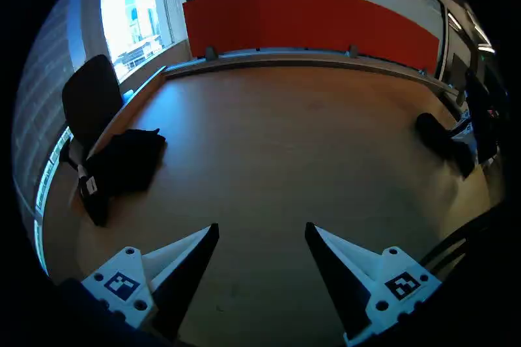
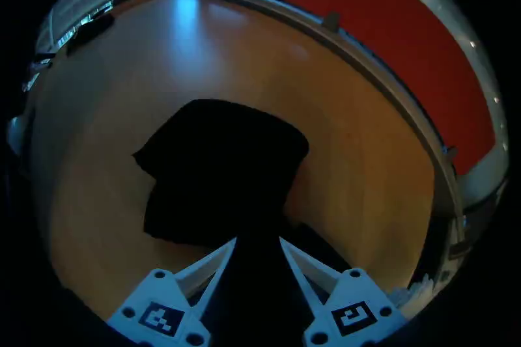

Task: Fold towel

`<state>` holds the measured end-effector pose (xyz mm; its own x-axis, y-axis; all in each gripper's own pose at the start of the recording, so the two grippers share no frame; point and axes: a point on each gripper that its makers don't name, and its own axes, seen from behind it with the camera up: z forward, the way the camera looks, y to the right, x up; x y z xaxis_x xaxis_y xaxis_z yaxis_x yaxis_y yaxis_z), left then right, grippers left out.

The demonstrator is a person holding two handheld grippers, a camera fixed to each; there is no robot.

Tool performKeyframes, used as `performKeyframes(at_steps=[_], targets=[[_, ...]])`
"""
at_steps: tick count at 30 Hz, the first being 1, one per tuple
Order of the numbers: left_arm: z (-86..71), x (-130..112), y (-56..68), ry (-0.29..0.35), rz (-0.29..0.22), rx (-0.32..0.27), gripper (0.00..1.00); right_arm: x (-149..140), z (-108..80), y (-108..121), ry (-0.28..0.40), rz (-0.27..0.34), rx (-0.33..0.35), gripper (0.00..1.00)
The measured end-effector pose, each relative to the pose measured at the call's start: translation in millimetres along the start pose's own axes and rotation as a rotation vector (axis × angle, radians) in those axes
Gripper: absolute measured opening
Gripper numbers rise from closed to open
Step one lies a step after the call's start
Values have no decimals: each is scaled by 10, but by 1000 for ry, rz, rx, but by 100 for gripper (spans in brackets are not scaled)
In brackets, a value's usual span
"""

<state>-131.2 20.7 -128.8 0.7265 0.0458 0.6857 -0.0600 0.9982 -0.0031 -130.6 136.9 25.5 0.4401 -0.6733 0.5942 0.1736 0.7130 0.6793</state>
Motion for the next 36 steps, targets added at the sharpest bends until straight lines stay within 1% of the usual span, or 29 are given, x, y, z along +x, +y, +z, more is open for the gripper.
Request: performKeyframes(at_steps=[2, 4, 6, 9, 12, 14, 18, 24, 30, 36], targets=[[-1, -3, -2, -1, -1, 0, 99, -5, -10, 1, 0, -7, 0, 30], [-2, -3, -3, -1, 0, 1, 98, -8, -19, 4, 0, -13, 0, 25], [-2, 0, -2, 0, 0, 2, 98, -9, -28, 9, 1, -17, -1, 23], [-3, -1, 5, -1, 1, 2, 99, -8, -32, 14, 4, -14, -1, 17], [-7, 0, 11, 0, 1, 2, 98, -10, -35, 8, 6, -11, 2, 7], [-7, 4, 14, 0, 1, 3, 98, -7, -36, 5, 6, -4, 3, 5], [-4, 16, 16, 2, 0, 3, 99, 32, -42, -1, 19, 21, 6, 5], [-6, 46, 27, 6, -1, 1, 99, 163, -118, 20, 59, 63, 1, 5], [-6, 115, 35, 17, -1, -2, 98, 377, -252, 63, 112, 109, -10, 5], [-12, 211, 36, 39, -7, -4, 98, 672, -417, 84, 172, 161, -14, 5]])
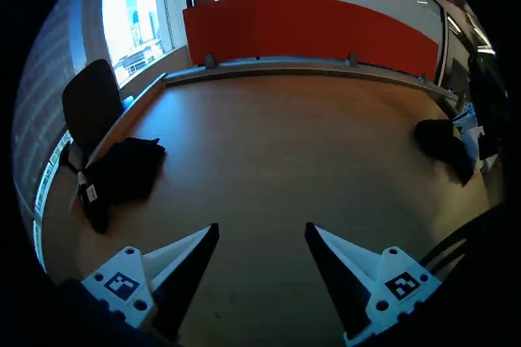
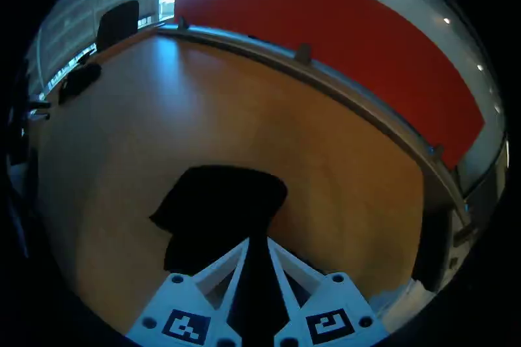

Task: Fold towel

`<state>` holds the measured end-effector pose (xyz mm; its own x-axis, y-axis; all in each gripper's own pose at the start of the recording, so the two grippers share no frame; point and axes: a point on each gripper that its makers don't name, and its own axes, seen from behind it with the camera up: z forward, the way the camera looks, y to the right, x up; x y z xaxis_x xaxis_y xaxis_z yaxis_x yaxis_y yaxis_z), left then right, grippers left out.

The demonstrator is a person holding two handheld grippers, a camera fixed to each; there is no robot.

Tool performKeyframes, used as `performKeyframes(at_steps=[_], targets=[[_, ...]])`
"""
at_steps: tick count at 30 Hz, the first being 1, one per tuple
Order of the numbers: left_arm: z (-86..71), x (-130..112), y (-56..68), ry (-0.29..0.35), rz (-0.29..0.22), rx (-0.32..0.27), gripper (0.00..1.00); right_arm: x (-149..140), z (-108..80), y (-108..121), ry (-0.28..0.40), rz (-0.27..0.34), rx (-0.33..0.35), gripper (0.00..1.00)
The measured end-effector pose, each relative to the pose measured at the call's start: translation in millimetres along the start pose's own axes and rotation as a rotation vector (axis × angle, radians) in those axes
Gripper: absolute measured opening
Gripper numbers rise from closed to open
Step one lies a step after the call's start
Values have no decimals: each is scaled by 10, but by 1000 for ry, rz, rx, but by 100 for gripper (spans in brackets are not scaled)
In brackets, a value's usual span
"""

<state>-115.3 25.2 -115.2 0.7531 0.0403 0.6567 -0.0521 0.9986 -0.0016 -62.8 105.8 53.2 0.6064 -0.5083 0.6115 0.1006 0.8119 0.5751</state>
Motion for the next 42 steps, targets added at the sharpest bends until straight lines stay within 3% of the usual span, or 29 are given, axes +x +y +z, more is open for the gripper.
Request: performKeyframes(at_steps=[12, 24, 30, 42], targets=[[-43, 153, -33, 44, -15, -5, 99, 685, -249, -23, 101, 47, -19, 5], [-101, 272, -57, 83, -22, -16, 99, 1159, -589, 275, 168, 73, -111, 5], [-128, 313, -37, 96, -24, -25, 98, 1225, -706, 380, 173, 80, -139, 5], [-160, 326, -34, 102, -16, -38, 98, 1046, -819, 487, 144, 102, -168, 5]])
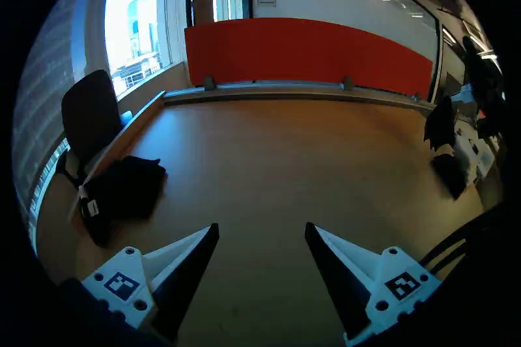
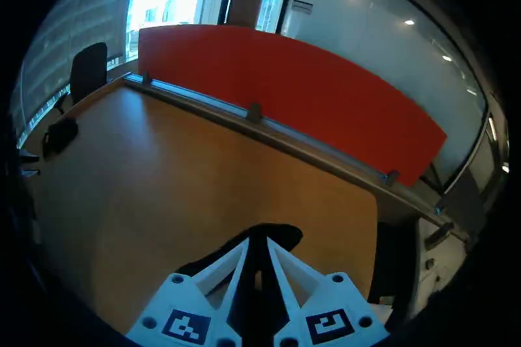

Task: Fold towel

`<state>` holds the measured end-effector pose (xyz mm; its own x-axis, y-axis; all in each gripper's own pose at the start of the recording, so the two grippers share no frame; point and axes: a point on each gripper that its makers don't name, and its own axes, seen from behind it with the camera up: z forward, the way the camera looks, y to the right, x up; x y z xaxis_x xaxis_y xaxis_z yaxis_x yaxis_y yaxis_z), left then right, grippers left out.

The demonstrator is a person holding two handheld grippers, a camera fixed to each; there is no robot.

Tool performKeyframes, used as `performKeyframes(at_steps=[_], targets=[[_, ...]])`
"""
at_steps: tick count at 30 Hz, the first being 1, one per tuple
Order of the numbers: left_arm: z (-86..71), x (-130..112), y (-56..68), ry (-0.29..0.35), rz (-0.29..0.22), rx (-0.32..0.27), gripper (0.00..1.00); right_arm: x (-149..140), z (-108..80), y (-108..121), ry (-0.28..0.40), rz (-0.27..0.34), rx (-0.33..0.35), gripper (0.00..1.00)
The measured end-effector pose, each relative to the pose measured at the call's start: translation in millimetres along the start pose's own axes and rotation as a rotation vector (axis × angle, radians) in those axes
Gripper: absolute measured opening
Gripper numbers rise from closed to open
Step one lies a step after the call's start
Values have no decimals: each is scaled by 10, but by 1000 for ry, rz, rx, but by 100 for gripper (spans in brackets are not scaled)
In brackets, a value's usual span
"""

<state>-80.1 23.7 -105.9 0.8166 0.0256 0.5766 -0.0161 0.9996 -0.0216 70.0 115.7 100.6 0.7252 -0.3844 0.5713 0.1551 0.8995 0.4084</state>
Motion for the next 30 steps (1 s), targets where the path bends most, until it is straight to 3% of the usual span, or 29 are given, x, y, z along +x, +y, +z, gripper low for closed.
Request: performKeyframes(at_steps=[21, 30], targets=[[-67, -8, 26, -5, 27, -2, 98, -397, 74, 98, -42, 65, -12, 5], [-72, -27, 57, -5, 23, -7, 98, -740, -70, 103, -80, 106, -24, 5]])
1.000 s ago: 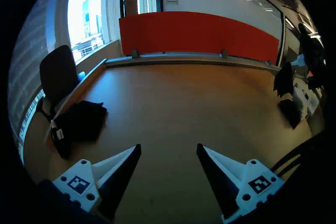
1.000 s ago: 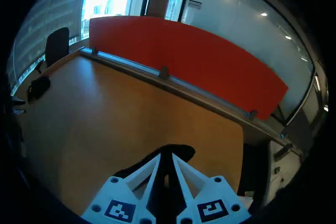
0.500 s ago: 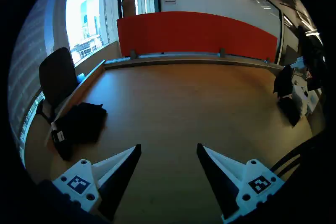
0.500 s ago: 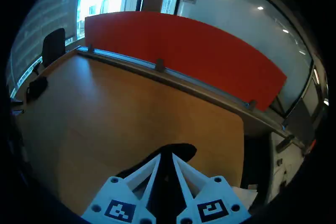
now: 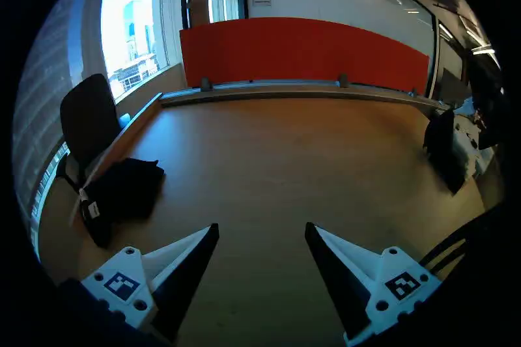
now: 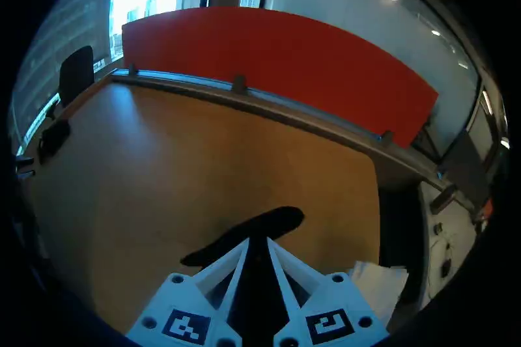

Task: Fold towel

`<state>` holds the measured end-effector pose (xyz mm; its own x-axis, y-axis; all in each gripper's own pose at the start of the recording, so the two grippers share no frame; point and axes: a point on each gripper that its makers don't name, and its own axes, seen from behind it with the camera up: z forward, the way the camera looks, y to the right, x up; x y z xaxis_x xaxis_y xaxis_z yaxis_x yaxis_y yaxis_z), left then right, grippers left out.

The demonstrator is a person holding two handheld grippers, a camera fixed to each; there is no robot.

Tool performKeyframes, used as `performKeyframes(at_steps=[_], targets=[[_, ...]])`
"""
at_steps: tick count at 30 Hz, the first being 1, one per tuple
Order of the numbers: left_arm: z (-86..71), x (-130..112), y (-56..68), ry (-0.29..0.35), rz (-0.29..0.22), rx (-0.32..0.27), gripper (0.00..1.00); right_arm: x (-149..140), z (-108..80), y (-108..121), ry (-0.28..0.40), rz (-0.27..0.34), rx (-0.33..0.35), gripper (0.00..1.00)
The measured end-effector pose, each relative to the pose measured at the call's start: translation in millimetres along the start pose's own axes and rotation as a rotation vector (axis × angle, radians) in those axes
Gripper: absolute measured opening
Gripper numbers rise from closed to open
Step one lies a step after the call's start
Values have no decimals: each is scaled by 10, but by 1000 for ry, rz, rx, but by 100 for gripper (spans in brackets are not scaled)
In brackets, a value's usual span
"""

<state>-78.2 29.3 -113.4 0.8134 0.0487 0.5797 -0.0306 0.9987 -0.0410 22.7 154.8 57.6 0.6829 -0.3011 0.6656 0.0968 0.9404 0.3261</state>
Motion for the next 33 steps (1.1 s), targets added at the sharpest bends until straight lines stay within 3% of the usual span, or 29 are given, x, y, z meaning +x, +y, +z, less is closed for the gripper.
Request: performKeyframes(at_steps=[18, 25, 33], targets=[[56, 58, 117, 5, 24, -26, 98, -762, -308, 105, -67, 86, -37, 5], [61, 62, 121, 5, 28, -29, 98, -1029, -351, 223, -103, 117, -60, 5], [58, 64, 116, 4, 30, -28, 98, -1238, -383, 194, -131, 140, -58, 5]])
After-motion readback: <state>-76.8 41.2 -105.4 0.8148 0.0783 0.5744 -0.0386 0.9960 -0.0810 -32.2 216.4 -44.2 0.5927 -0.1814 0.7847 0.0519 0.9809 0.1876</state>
